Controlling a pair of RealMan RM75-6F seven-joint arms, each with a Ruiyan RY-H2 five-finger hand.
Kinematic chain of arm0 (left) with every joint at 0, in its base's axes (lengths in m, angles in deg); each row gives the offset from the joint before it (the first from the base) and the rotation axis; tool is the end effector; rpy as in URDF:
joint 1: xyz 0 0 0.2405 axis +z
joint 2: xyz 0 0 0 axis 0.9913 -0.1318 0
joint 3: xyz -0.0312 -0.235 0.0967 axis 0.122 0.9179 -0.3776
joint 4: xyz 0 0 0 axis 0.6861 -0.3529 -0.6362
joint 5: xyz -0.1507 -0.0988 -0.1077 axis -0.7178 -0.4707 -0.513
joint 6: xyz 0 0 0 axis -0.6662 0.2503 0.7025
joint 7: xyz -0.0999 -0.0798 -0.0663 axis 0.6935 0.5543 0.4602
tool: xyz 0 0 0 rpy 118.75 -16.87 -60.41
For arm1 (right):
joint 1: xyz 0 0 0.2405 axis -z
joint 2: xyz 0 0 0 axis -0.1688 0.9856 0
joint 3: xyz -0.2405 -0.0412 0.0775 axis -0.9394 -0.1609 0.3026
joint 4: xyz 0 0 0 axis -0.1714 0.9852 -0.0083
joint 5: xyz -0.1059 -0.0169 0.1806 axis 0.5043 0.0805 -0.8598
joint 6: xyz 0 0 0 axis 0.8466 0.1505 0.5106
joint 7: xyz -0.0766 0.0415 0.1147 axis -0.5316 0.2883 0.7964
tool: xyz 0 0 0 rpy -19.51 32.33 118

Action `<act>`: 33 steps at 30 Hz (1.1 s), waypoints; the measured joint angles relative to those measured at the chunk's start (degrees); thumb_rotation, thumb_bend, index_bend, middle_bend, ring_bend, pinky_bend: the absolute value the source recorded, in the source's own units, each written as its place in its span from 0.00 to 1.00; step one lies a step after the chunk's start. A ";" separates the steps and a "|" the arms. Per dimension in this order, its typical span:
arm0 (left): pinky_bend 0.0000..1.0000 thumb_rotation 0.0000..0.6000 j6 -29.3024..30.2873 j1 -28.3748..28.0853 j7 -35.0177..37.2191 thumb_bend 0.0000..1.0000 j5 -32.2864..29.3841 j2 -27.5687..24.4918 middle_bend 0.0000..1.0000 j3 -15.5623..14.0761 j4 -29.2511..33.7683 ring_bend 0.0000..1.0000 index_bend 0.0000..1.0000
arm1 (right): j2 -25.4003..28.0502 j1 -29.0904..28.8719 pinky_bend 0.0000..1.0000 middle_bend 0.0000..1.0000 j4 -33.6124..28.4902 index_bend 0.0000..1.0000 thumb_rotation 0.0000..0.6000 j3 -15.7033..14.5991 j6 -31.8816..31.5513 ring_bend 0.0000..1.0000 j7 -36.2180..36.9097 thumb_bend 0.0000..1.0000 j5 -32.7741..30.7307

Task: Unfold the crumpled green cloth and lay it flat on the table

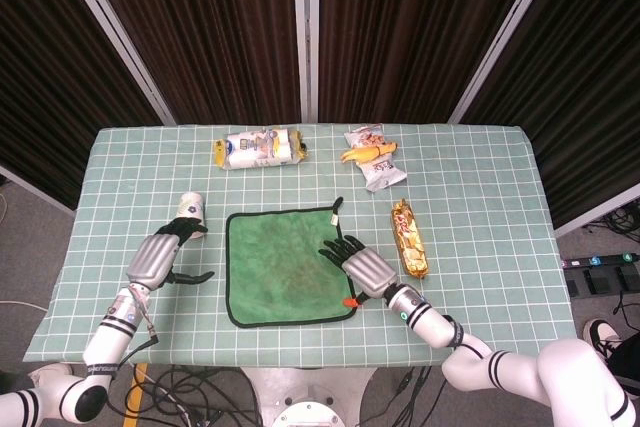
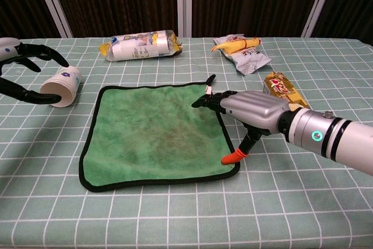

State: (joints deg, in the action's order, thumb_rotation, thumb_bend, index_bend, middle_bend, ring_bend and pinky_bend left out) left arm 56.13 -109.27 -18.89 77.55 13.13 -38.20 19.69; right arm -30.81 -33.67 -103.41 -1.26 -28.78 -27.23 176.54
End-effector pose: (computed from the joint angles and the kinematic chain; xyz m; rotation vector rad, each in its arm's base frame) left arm -0.2323 0.2795 0.0242 -1.6032 -1.3008 -1.0017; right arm -0.1689 -0.3073 -0.1091 2.2257 -0.9253 0.9133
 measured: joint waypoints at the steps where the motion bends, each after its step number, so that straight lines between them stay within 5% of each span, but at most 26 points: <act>1: 0.18 0.67 -0.10 -0.01 0.02 0.05 -0.01 0.01 0.17 0.01 -0.02 0.10 0.22 | 0.00 0.26 0.00 0.00 0.06 0.00 0.80 -0.38 -0.05 0.00 -0.20 0.00 0.14; 11: 0.18 0.70 1.11 0.44 0.04 0.05 -0.02 -0.24 0.17 0.92 -0.05 0.10 0.22 | 1.99 1.71 0.00 0.00 -1.65 0.00 0.82 0.35 -6.21 0.00 0.51 0.00 2.20; 14: 0.18 0.77 2.30 1.04 0.00 0.05 -0.38 -0.52 0.17 1.38 -0.36 0.10 0.22 | 5.97 2.34 0.00 0.01 -5.11 0.00 0.83 1.70 -9.56 0.00 0.59 0.00 2.46; 18: 0.18 1.00 4.53 2.09 -0.73 0.07 -1.05 -1.03 0.17 1.98 -1.08 0.10 0.22 | 12.56 4.21 0.00 0.04 -10.27 0.01 0.95 2.66 -12.29 0.00 -0.65 0.01 1.89; 23: 0.18 1.00 8.81 4.47 -3.05 0.12 -1.97 -1.80 0.17 2.29 -2.32 0.10 0.22 | 21.76 9.31 0.00 0.05 -17.56 0.00 1.00 2.93 -16.47 0.00 -4.06 0.09 -1.03; 33: 0.18 1.00 18.01 11.33 -5.76 0.12 -0.56 -4.64 0.17 0.32 -2.06 0.10 0.22 | 35.28 23.37 0.00 0.00 -26.92 0.00 1.00 0.78 -28.33 0.00 -6.09 0.10 -5.88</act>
State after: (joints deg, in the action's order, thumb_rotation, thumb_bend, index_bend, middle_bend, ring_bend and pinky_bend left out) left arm 74.14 -97.93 -24.65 76.98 8.50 -37.88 17.63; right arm 4.46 -10.30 -130.33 -0.48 -57.11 -33.32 170.66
